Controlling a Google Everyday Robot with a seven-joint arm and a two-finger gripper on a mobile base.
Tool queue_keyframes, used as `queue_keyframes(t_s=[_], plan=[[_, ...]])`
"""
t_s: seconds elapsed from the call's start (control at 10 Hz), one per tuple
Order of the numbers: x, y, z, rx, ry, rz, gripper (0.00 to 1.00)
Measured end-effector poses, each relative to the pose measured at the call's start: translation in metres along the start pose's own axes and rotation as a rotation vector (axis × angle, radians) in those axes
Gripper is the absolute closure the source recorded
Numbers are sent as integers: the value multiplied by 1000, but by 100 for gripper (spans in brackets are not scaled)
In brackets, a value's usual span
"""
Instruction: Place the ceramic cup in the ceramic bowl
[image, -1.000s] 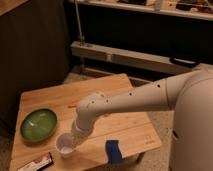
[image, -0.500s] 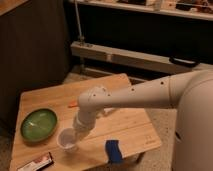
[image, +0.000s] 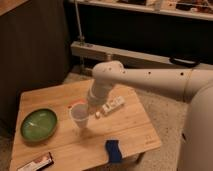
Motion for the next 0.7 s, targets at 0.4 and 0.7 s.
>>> queue_keyframes(t_s=[0.4, 0.7], plan=[[-61, 73, -63, -35, -60, -89, 100], [-72, 127, -69, -57, -67, -185, 100]])
